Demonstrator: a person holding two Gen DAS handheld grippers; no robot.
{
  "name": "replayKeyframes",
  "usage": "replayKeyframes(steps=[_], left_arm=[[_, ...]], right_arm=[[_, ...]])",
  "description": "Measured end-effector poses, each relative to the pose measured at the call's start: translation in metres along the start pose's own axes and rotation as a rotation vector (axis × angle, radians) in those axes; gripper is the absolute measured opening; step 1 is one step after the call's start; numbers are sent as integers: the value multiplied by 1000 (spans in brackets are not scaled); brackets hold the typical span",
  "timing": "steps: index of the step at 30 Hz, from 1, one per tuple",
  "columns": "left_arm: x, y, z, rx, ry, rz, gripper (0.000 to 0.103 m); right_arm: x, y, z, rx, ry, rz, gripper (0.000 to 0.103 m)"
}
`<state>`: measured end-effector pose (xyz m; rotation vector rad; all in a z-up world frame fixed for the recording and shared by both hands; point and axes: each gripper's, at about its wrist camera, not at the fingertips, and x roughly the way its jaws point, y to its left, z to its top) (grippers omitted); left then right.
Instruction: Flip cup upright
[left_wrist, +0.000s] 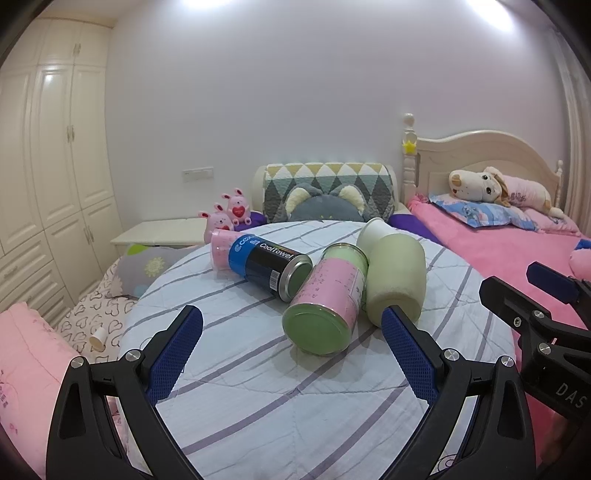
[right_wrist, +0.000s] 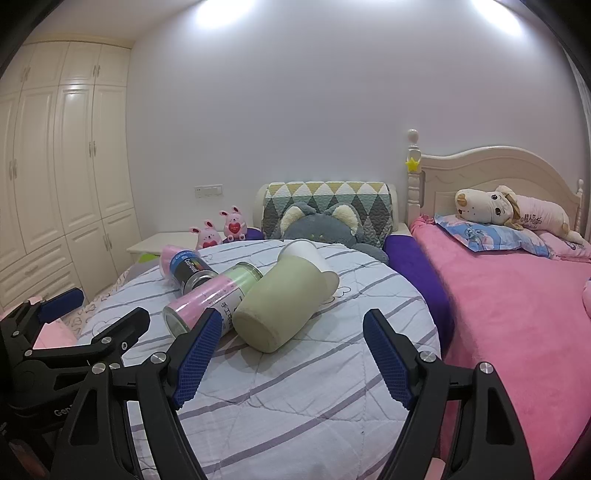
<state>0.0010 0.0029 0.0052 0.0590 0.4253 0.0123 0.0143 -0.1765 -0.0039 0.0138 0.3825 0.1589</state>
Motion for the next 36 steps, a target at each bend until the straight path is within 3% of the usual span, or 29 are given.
replayKeyframes(steps=[36], left_arm=[[0, 5, 0, -23, 10, 10, 102]], right_arm=[[0, 2, -1, -6, 10, 8, 80]])
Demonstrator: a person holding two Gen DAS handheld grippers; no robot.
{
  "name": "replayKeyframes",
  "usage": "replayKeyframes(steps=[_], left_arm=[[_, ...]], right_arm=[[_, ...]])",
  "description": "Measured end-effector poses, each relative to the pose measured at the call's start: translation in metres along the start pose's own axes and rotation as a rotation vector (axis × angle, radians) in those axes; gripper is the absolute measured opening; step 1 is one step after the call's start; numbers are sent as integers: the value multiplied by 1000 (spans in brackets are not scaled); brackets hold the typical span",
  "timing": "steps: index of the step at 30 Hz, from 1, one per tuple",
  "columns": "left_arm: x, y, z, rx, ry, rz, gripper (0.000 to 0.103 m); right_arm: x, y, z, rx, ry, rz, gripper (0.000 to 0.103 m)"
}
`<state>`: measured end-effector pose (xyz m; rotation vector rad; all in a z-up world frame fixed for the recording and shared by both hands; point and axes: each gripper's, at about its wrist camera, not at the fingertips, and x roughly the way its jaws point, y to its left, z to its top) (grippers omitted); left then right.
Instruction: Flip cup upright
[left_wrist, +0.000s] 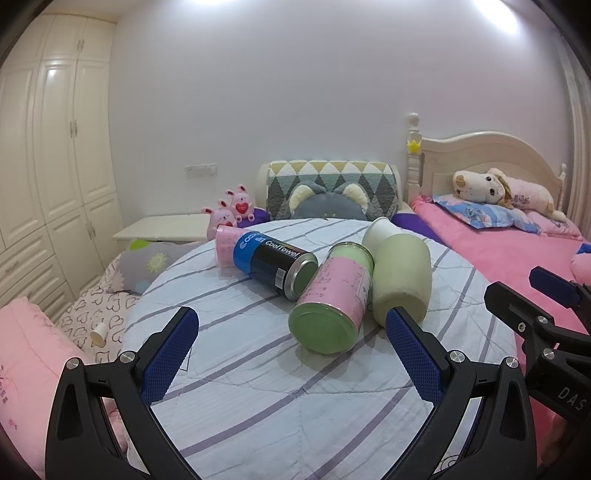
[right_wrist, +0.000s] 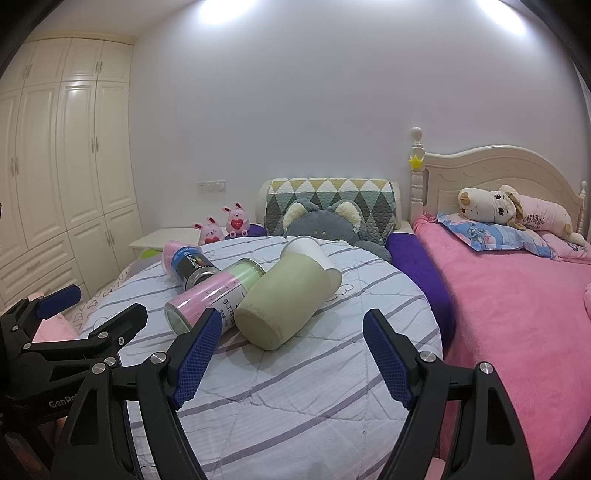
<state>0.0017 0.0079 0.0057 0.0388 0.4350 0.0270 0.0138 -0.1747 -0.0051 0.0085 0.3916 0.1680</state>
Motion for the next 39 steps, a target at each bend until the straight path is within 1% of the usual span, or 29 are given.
replayKeyframes(steps=[4, 9, 11, 16, 19, 22, 24, 27, 29, 33, 36, 39], left_arm=[[1, 0, -1, 2, -3, -3, 102], [9, 0, 1, 4, 19, -5, 102], [11, 0, 2, 0, 17, -7, 102], [25, 1, 11, -11, 36, -29, 102], [37, 2, 17, -18, 52, -65, 102], [54, 1, 27, -15, 89, -73, 103], [66, 0, 34, -1, 115, -81, 102], [82, -4, 43, 22, 163, -87, 102], [93, -7, 48, 29, 190, -93, 103], [113, -11, 62, 21, 284, -96, 103], [128, -11, 71, -19, 369, -122, 103], [144, -10, 75, -56, 463, -116, 102]], right_arm=[[-1, -1, 0, 1, 1, 1, 80], [6, -4, 2, 0, 18, 1, 80], [11, -6, 4, -1, 27, -1, 80], [27, -12, 10, 0, 51, -5, 80], [41, -16, 15, 1, 74, -1, 80], [59, -20, 23, -1, 102, 7, 80], [72, -25, 28, 5, 137, 15, 80], [93, -33, 37, 30, 181, 56, 80], [108, -35, 42, 36, 219, 61, 80], [133, -41, 55, 41, 300, 79, 80], [149, -47, 70, 49, 378, 100, 80], [162, -47, 82, 44, 440, 105, 80]])
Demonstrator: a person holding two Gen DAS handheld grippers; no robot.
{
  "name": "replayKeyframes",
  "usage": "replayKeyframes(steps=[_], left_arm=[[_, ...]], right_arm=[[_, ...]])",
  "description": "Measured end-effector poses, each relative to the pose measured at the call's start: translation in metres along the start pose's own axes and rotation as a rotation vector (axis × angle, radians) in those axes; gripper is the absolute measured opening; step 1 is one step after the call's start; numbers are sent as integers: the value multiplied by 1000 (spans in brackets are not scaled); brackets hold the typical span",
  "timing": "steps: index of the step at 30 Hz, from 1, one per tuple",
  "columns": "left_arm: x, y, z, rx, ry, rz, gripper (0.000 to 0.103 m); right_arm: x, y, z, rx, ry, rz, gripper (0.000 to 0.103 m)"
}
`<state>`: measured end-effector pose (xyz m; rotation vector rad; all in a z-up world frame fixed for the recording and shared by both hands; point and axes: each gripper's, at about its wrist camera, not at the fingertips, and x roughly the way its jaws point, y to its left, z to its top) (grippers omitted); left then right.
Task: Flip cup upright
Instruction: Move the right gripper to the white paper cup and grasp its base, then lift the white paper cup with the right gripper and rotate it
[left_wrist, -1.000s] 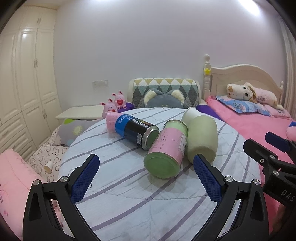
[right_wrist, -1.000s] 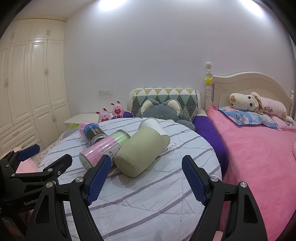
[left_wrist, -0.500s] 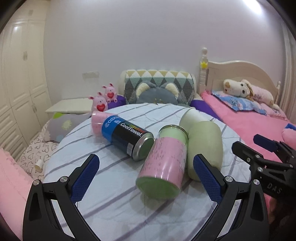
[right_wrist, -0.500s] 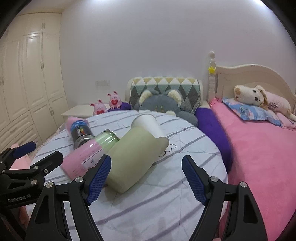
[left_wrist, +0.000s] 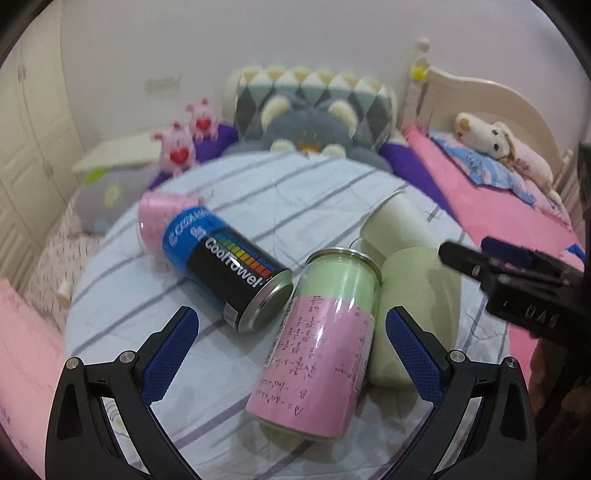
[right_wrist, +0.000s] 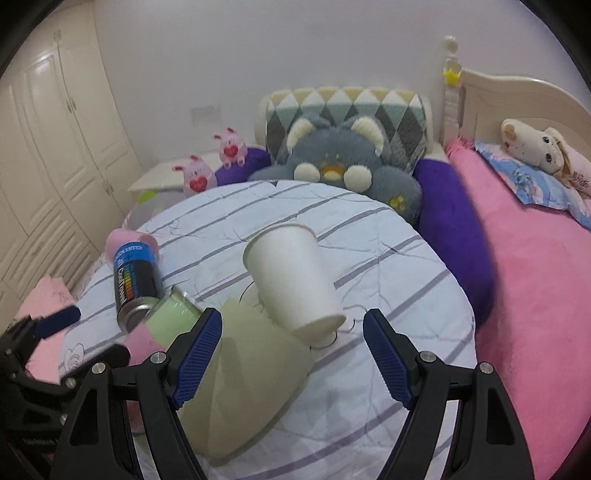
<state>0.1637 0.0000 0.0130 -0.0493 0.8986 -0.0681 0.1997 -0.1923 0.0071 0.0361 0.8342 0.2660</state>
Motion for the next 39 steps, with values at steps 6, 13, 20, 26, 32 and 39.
replayKeyframes(steps=[6, 13, 20, 26, 32, 39], left_arm=[[11, 3, 17, -47, 92, 30, 102], [26, 5, 42, -82, 209, 33, 103], [46, 13, 54, -136, 297, 31, 102], [62, 26, 56, -194, 356, 45, 103], [74, 37, 54, -254, 395, 47, 103], [73, 35, 57, -229, 417, 71, 103]], right_arm=[[26, -1, 36, -28, 142, -7, 80], [74, -2, 65, -86, 374, -16, 80], [126, 3, 68, -136, 615, 11, 80], [156, 17, 56, -246, 759, -56, 80], [154, 16, 59, -226, 754, -62, 71], [146, 14, 73, -192, 747, -45, 63]])
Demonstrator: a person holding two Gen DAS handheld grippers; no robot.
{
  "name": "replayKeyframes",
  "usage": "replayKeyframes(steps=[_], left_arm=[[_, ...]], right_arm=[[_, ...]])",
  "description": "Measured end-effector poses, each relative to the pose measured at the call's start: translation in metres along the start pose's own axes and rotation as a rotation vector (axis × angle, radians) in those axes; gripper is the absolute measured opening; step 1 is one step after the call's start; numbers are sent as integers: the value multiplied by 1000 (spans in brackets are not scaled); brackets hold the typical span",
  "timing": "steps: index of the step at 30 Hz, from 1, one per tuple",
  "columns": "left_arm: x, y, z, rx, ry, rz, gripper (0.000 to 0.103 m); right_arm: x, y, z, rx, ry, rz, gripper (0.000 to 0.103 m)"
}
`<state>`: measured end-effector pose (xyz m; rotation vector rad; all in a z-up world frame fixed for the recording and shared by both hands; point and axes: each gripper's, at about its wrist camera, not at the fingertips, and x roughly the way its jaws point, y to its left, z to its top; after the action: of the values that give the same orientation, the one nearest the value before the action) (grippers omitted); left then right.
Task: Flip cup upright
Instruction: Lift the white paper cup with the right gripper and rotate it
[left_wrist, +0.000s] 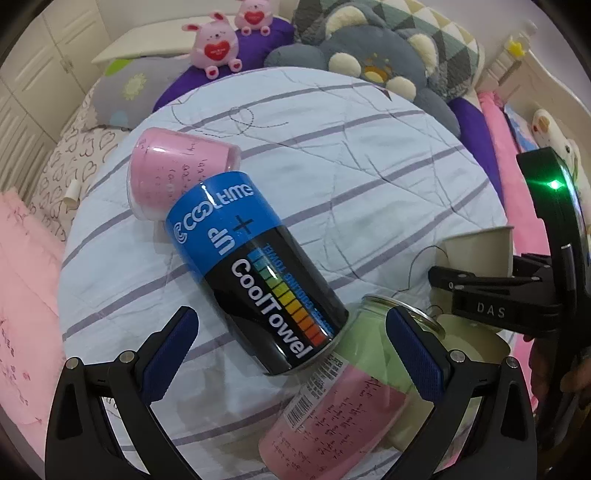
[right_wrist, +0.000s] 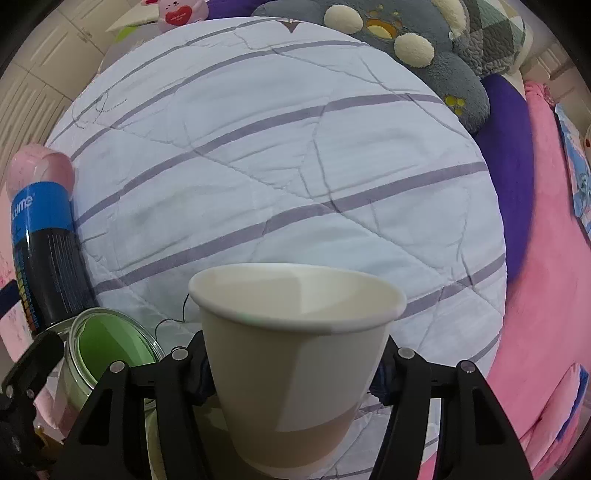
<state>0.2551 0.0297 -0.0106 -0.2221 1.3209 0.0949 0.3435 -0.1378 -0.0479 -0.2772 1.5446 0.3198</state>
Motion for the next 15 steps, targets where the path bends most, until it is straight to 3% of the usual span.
replayKeyframes(steps=[10, 15], left_arm=[[-19, -17, 3, 69, -22, -3, 103], [-35, -23, 2, 88, -32, -18, 103]], right_arm=[[-37, -5, 12, 37, -58, -24, 63], [-63, -7, -5, 73, -102, -19, 63]])
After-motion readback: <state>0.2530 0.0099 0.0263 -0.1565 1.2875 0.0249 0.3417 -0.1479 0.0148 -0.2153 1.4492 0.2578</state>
